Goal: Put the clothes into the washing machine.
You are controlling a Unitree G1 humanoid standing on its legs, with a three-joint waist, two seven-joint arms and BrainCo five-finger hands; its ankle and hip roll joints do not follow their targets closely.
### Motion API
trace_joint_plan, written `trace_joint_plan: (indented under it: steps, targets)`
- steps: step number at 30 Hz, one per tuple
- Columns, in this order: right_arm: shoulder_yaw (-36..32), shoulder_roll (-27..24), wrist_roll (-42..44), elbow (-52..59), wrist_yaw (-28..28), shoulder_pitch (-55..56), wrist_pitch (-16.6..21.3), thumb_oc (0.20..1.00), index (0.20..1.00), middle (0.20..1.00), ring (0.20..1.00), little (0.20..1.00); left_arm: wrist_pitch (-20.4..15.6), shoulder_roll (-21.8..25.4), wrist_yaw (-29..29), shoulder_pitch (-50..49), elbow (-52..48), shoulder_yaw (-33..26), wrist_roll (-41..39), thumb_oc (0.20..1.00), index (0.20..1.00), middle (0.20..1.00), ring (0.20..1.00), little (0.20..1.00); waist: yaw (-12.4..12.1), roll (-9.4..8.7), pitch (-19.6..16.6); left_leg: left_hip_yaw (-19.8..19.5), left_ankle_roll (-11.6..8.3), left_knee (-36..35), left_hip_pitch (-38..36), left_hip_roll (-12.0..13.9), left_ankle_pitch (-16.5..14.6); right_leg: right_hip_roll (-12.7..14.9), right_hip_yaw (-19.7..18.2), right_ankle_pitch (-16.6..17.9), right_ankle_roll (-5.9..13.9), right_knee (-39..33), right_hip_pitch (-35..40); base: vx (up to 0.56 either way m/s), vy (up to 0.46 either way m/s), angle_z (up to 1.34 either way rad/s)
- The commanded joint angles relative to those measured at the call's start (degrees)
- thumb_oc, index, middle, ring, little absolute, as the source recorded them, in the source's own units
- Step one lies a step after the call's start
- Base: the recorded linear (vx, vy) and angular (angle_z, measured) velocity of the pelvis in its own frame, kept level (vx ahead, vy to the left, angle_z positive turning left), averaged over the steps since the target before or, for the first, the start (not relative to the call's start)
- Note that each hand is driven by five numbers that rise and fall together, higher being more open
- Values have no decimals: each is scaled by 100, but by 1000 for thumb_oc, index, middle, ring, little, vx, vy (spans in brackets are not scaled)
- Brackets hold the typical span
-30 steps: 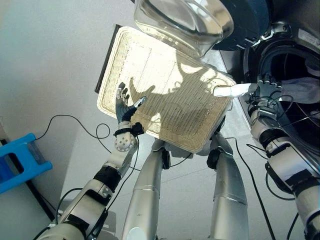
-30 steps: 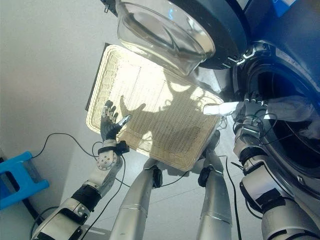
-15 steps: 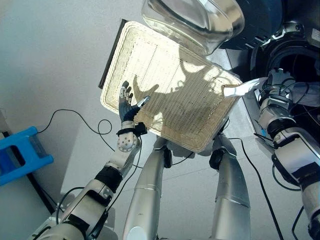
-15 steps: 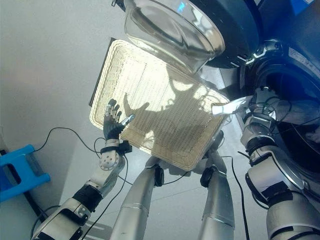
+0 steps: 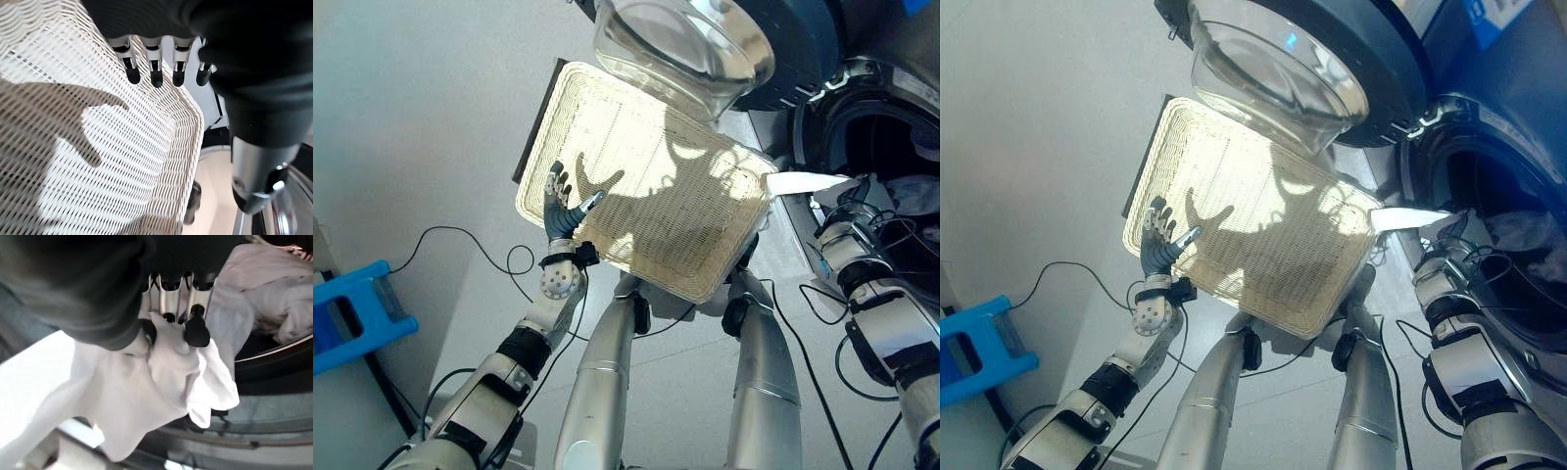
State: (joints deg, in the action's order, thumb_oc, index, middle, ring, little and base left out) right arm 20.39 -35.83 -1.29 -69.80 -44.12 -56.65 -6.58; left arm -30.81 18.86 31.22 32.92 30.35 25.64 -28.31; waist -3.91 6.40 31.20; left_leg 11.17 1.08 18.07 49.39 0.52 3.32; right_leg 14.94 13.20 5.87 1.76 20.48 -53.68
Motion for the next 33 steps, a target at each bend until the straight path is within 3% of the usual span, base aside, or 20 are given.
trace_joint_plan:
  steps: [1,3,5,7,8,12,13,15,19,24,29,33]
  targets:
    - [-312,-349,1108,177,-421,213,555,200,200,200,200,200,-341,-146,5,-197,-152,-315,-21,1000,1000,1000,1000,1000,106,461,-141,168,-442,-29,-110,118,-340,90,263,-375,687,651,-21,15,11,-7]
    - [-691,-259,1801,238,-379,359,920,200,200,200,200,200,-360,-132,-27,-220,-97,-343,-35,1000,1000,1000,1000,1000,134,444,-141,174,-443,-39,-177,126,-362,58,239,-407,682,661,33,19,26,-8]
    - [-1187,-107,2815,340,-224,564,1533,200,200,200,200,200,-342,-128,-41,-275,-81,-409,-58,1000,1000,1000,1000,1000,166,412,-141,190,-434,-61,-294,133,-394,16,224,-447,668,644,144,29,41,-12]
    - [-1406,-40,3391,385,-52,608,1773,200,200,200,200,200,-339,-144,-46,-290,-72,-436,-50,1000,1000,1000,1000,1000,182,398,-141,190,-432,-55,-334,134,-416,5,223,-468,661,642,187,25,22,-14]
    - [-1644,8,4049,388,256,652,2065,200,200,200,200,200,-325,-142,-58,-287,-64,-449,-70,1000,1000,1000,1000,1000,199,387,-141,194,-433,-50,-379,131,-435,-7,221,-490,652,636,239,23,20,-13]
    - [-2122,51,5907,308,1410,666,2470,200,200,200,200,200,-231,-82,-77,-272,-70,-440,-45,1000,1000,1000,1000,1000,197,347,-141,181,-436,-46,-519,118,-462,-34,234,-538,629,641,402,24,5,-5]
    - [-2145,55,6065,304,1543,667,2488,200,200,200,200,200,-218,-75,-75,-272,-75,-435,-47,1000,1000,1000,1000,1000,195,342,-141,179,-437,-50,-533,118,-462,-34,238,-539,630,639,418,27,-21,-6]
    - [-2384,39,7228,336,2375,633,2448,200,200,200,200,200,-112,5,-80,-247,-102,-432,-99,1000,1000,1000,1000,1000,192,308,-141,157,-433,-44,-584,108,-471,-30,259,-538,630,636,488,25,-39,-5]
    - [-2548,34,8298,354,3053,517,2490,200,200,200,200,200,-10,87,-109,-236,-96,-423,-166,1000,1000,1000,1000,1000,186,272,-141,133,-442,-53,-631,106,-465,-51,265,-537,624,640,545,9,-16,-1]
    - [-2711,99,9236,639,3300,315,2756,200,200,200,200,200,86,133,-65,-237,-133,-393,-185,1000,1000,1000,1000,1000,188,233,-141,113,-449,-24,-673,96,-485,-89,264,-566,609,659,606,0,0,0]
    - [-2821,85,9973,882,3430,-27,3418,200,200,200,200,200,157,157,-41,-220,-142,-375,-220,1000,1000,1000,1000,1000,168,225,-141,93,-459,-37,-704,93,-482,-95,285,-582,606,663,661,2,-6,0]
    - [-2841,143,10304,1317,3462,-149,4202,200,200,200,200,200,153,179,-11,-292,-223,-338,-243,1000,1000,1000,1000,1000,179,234,-141,79,-472,-66,-717,81,-473,-114,275,-589,601,642,676,0,0,0]
